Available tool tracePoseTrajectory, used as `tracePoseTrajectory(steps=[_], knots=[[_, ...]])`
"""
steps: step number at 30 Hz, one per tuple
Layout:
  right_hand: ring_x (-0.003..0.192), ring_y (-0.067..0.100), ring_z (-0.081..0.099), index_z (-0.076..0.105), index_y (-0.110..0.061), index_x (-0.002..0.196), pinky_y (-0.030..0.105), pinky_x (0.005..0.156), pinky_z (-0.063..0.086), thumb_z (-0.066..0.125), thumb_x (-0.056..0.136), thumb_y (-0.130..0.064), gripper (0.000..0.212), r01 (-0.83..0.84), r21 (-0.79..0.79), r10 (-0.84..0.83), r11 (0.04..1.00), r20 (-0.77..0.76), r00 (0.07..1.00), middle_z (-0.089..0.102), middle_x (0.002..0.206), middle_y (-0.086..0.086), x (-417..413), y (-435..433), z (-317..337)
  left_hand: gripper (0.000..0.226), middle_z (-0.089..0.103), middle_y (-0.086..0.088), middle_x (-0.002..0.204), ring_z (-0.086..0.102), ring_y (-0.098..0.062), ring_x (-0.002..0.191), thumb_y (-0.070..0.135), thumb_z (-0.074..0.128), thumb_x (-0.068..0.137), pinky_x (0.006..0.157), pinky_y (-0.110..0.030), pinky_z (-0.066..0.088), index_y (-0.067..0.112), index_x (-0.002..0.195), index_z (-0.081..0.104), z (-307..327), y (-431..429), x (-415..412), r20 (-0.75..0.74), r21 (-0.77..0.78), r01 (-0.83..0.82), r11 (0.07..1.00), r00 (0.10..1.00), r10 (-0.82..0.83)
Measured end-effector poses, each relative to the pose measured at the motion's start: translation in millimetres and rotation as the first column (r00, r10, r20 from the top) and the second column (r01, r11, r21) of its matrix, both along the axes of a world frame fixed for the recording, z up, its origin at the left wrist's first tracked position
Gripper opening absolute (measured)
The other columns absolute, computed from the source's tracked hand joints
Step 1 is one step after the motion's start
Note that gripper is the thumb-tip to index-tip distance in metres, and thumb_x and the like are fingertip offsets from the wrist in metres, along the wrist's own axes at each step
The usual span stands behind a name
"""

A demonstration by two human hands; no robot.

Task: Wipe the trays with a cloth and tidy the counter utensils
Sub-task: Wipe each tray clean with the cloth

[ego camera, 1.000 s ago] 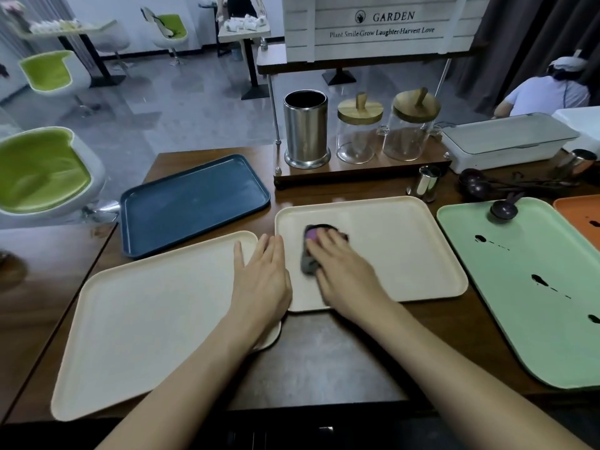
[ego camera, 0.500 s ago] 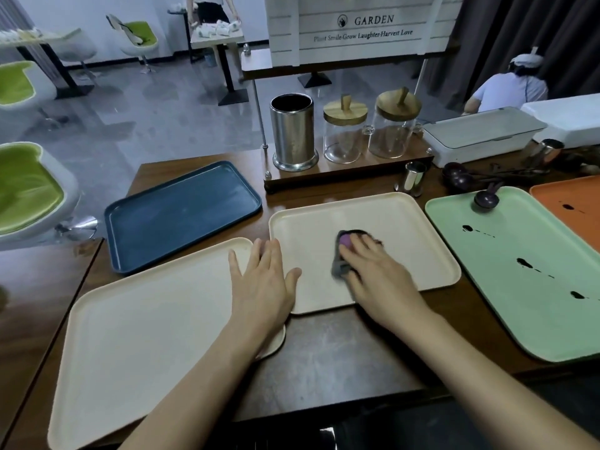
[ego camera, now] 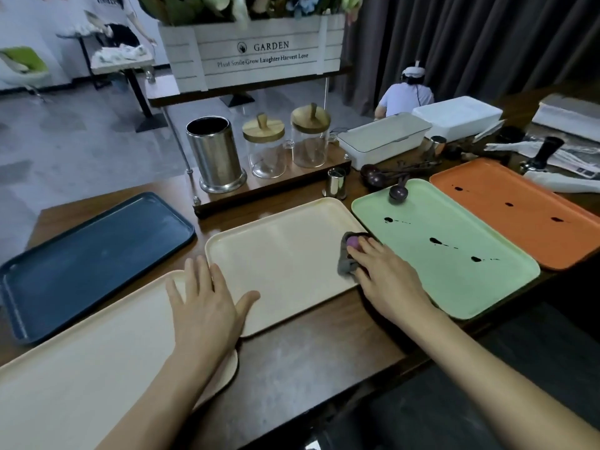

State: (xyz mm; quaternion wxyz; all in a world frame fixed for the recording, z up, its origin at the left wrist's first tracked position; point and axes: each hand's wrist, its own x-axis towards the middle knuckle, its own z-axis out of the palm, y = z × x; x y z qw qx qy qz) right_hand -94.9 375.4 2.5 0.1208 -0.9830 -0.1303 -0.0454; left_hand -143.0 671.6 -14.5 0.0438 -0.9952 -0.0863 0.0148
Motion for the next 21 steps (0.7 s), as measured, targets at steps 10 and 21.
tracePoseTrajectory(steps=[10, 21], knots=[[0.147, 0.017, 0.028, 0.039, -0.024, 0.151, 0.027, 0.113, 0.029, 0.043, 0.104, -0.031, 0.048, -0.012, -0.038, 0.013, 0.999, 0.015, 1.000, 0.034, 0.159, 0.000, 6.3, 5.9, -4.0, 0.110, -0.011, 0.000, 0.172, -0.015, -0.030, 0.157, 0.093, -0.022, 0.062, 0.120, -0.063, -0.014, 0.046, 0.160, -0.007, -8.8, -49.8, 23.2, -0.112, -0.189, 0.121, 0.975, 0.983, -0.143], [0.144, 0.026, 0.029, 0.029, -0.013, 0.153, 0.033, 0.106, 0.039, 0.044, 0.103, -0.019, 0.052, 0.053, -0.188, -0.042, 0.981, 0.064, 0.997, 0.033, 0.155, 0.013, 114.7, 64.7, -18.7, 0.114, -0.018, 0.002, 0.170, -0.019, -0.030, 0.156, 0.095, -0.031, 0.054, 0.118, -0.063, -0.018, 0.050, 0.157, -0.014, -9.9, -46.1, 23.3, -0.115, -0.184, 0.143, 0.972, 0.979, -0.166]])
